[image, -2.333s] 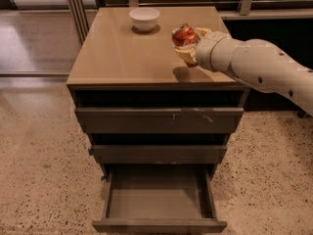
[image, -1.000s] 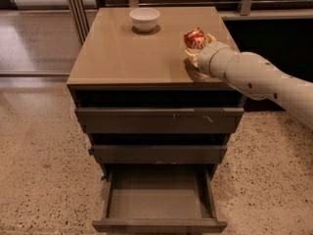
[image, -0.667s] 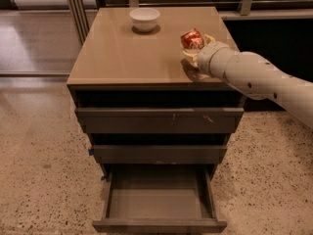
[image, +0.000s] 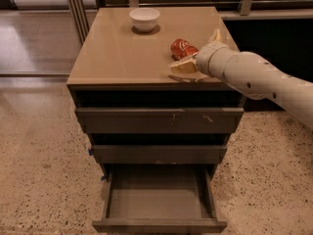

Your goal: Pick coke can from bottom drawer and place on counter

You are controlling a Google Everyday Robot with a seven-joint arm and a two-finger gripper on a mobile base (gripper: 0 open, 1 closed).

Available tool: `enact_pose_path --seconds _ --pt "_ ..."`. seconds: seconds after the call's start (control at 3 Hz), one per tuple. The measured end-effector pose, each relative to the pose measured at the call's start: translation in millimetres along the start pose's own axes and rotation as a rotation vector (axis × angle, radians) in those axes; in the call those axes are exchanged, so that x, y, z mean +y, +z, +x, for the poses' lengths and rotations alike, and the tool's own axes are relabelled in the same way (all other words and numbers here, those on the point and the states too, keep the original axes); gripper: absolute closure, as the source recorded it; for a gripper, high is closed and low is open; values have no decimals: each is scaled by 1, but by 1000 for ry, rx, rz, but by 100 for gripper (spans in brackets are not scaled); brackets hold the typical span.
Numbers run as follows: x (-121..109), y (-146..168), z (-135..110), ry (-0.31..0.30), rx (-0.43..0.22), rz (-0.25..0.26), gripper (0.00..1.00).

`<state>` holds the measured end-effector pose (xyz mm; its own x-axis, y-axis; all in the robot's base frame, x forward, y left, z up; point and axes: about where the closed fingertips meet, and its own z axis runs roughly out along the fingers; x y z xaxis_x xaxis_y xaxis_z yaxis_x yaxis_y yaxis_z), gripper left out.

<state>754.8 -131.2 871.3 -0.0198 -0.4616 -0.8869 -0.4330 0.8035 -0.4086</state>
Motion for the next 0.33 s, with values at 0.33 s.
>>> enact_pose_path --seconds 0.33 --pt "0 0 0 0 0 0 0"
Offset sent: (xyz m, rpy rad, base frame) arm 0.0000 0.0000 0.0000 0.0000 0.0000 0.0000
